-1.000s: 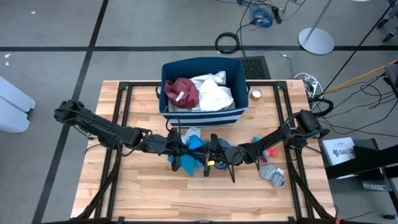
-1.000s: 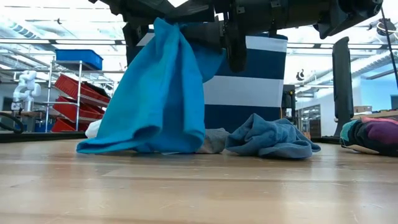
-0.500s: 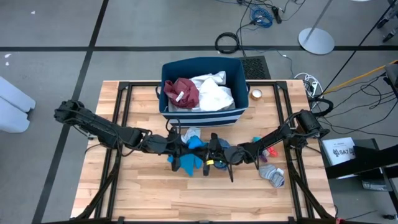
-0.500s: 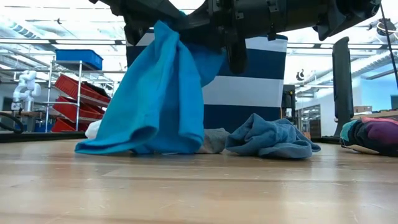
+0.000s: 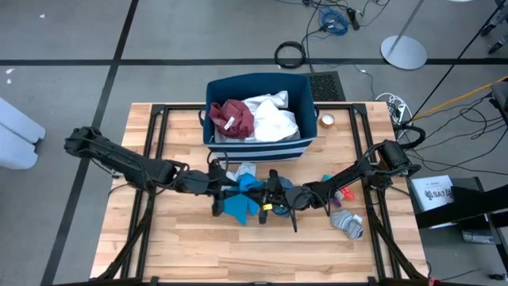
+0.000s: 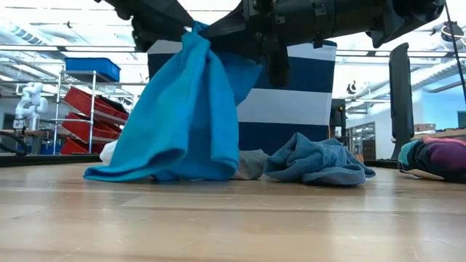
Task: Sort clothes
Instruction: Put the blue shorts into the blue bin
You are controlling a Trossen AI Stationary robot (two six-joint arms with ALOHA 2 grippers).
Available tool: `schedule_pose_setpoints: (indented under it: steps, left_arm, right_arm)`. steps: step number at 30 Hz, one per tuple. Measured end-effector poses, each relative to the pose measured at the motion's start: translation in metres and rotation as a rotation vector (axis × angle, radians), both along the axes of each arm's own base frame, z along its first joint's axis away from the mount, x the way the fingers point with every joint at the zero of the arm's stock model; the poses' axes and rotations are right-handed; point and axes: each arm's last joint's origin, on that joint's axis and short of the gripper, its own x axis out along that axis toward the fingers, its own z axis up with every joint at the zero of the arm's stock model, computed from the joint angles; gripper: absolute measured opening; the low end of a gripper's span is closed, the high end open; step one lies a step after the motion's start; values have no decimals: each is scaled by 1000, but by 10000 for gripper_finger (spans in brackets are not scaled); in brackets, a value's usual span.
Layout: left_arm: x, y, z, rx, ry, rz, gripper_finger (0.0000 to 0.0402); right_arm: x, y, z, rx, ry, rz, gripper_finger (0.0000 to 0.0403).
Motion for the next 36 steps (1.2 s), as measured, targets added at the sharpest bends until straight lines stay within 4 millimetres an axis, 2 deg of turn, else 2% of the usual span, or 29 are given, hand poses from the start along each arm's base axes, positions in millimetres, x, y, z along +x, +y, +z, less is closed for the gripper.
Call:
schedule_pose_setpoints:
  steps: [8, 14, 18, 22, 29, 36]
  left_arm:
    - [-27, 8, 17, -55, 21, 34, 144]
    - [-42, 13, 23, -57, 43, 41, 144]
    - [-46, 14, 16, -42, 120, 55, 144]
    - [-49, 16, 12, -12, 169, 76, 144]
    - [-49, 17, 12, 4, 163, 97, 144]
    - [-49, 17, 12, 4, 162, 99, 144]
  right_arm:
    - [0, 0, 2, -27, -15, 4, 0]
    - [-2, 2, 17, -11, -92, 33, 0]
    - [-9, 2, 36, -35, -138, 48, 0]
    - [-21, 3, 66, -94, -207, 55, 0]
    - [-49, -7, 118, -174, -300, 36, 0]
    - [-78, -18, 156, -235, -371, 10, 0]
